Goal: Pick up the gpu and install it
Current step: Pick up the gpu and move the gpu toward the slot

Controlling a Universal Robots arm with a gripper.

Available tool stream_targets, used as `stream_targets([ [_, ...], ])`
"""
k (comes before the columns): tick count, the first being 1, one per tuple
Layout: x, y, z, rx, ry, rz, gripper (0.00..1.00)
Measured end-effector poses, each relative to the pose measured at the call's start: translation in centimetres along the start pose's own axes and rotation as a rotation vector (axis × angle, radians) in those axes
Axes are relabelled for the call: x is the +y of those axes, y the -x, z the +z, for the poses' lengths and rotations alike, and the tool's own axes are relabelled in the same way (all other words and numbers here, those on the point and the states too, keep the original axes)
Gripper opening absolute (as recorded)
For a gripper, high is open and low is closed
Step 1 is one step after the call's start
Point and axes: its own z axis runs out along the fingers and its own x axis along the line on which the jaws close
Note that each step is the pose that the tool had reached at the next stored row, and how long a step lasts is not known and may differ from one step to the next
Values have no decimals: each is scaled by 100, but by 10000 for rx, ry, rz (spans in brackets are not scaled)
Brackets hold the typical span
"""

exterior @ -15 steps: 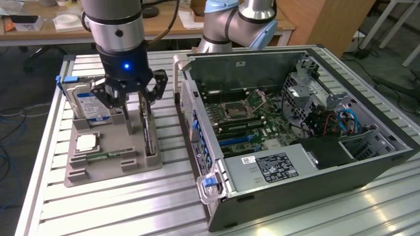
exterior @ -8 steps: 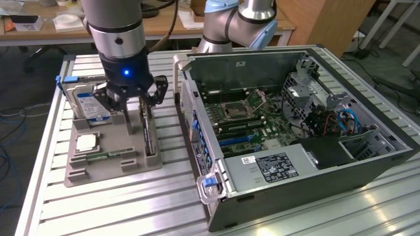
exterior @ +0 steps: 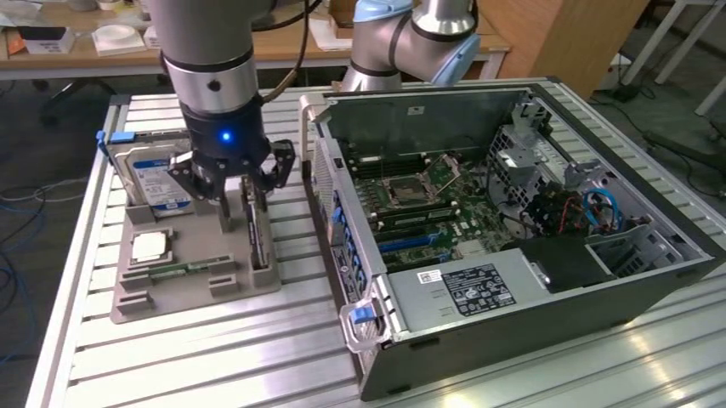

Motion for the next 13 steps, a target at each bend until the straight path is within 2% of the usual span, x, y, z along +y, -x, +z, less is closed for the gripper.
stream_targets([
  [9, -7, 88, 166, -7, -8, 205, 53],
  [13, -10, 88, 223, -10, -10, 266, 53],
])
